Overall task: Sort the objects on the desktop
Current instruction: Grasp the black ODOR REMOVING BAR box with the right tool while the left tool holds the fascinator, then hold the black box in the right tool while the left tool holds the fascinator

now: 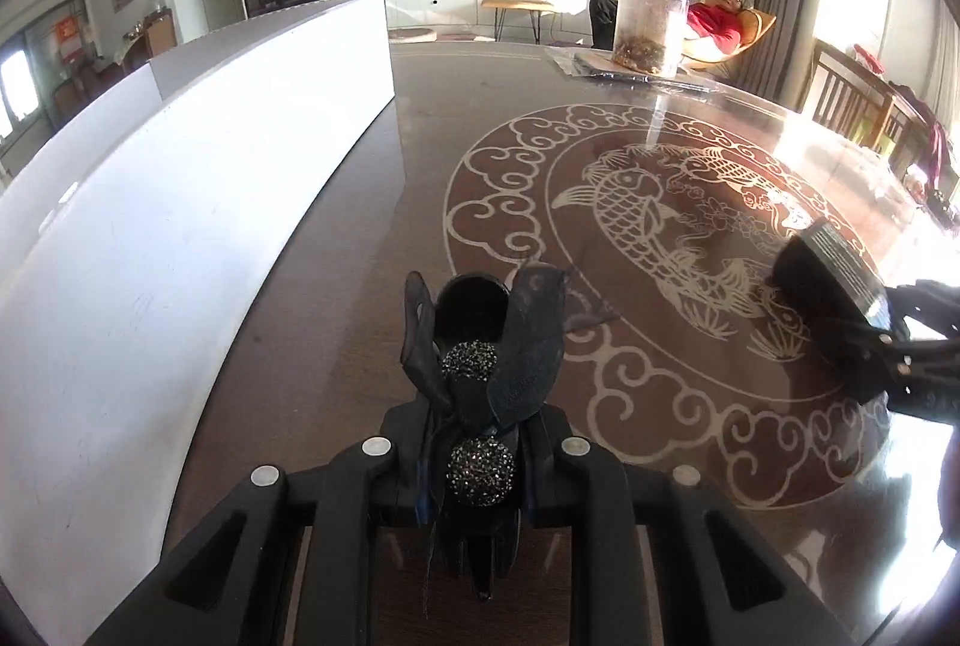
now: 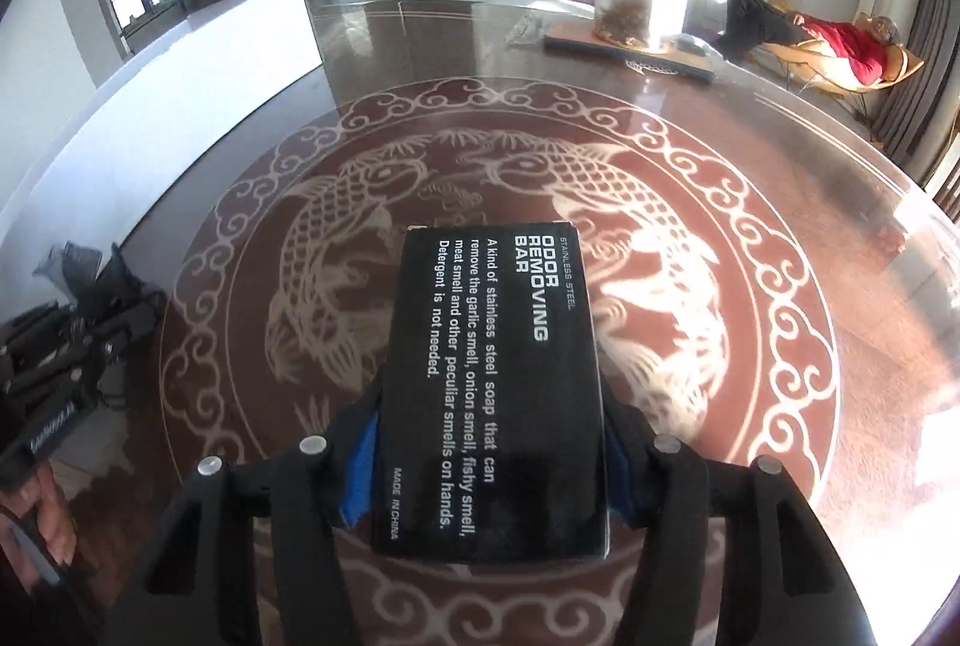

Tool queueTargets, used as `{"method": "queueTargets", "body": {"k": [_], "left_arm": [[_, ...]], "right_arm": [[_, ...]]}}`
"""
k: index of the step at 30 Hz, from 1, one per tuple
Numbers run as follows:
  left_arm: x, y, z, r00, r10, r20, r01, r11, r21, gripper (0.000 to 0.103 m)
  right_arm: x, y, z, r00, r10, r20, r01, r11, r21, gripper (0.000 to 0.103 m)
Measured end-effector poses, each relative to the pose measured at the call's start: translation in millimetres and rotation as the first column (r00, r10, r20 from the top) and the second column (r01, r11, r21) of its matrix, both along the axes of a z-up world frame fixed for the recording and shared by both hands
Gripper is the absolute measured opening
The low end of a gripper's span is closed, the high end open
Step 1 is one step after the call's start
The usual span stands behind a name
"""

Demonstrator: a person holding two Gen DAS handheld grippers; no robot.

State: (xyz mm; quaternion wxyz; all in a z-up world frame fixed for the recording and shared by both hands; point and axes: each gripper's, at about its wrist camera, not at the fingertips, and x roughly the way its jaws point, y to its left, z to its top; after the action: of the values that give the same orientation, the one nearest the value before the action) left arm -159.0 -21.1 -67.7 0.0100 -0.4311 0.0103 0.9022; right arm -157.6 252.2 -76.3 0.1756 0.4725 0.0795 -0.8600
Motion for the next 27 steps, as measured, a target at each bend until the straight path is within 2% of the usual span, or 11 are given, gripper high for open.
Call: {"method": "queueTargets", "body": {"k": [5,6,7,8,9,10,11,15,16,17,27], "left_arm": [[7.8,8.1,1.7,1.000,-0.014,0.002,0.014,1.000,0.006,0.021],[9.0,9.4,2.9,1.000,-0.013,0.002,0.013,1.000,-0.003,0.022],[8.8,10.6,2.8,1.000,-0.006,0.003,0.006,1.000,-0.011,0.026],[9.9,9.8,3.4,1.000,0.010,0.003,-0.010,1.000,-0.021,0.037],[10.4,7.0,2.8,1.000,0.025,0.006,-0.025,1.000,-0.017,0.045],[9.3,4.3,2.1,0.999,0.028,0.018,-0.028,1.000,0.001,0.065],[7.1,0.7,1.1,0.999,0.029,0.029,-0.030,0.999,0.019,0.075],[5.3,3.8,-2.2,0.999,0.008,0.049,-0.008,1.000,0.011,0.084],[4.0,8.5,-3.7,0.998,-0.004,0.059,0.005,1.000,-0.008,0.094],[3.0,9.9,-4.6,0.998,-0.007,0.067,0.008,1.000,-0.016,0.097],[2.9,5.7,-5.7,0.997,-0.006,0.080,0.006,1.000,0.002,0.103]], "right_arm": [[90.5,67.0,-7.3,0.997,0.032,-0.076,-0.031,0.999,0.013,0.060],[98.1,71.6,-7.9,0.996,0.024,-0.087,-0.023,1.000,0.012,0.066],[101.7,71.4,-12.5,0.996,0.013,-0.091,-0.011,1.000,0.014,0.081],[103.5,74.7,-14.2,0.997,-0.001,-0.084,0.002,1.000,0.014,0.094],[105.5,81.5,-12.6,0.997,-0.011,-0.072,0.012,1.000,0.016,0.095],[106.6,81.8,-12.3,0.998,-0.013,-0.069,0.014,1.000,0.012,0.095],[108.3,80.9,-13.5,0.998,-0.014,-0.065,0.014,1.000,0.008,0.096],[104.3,75.7,-14.9,0.998,-0.030,-0.055,0.031,0.999,0.015,0.103],[104.4,75.3,-14.6,0.998,-0.030,-0.056,0.031,0.999,0.015,0.103],[103.8,75.6,-14.5,0.998,-0.030,-0.055,0.031,0.999,0.014,0.103],[103.2,76.5,-14.4,0.998,-0.031,-0.055,0.032,0.999,0.014,0.103]]}}
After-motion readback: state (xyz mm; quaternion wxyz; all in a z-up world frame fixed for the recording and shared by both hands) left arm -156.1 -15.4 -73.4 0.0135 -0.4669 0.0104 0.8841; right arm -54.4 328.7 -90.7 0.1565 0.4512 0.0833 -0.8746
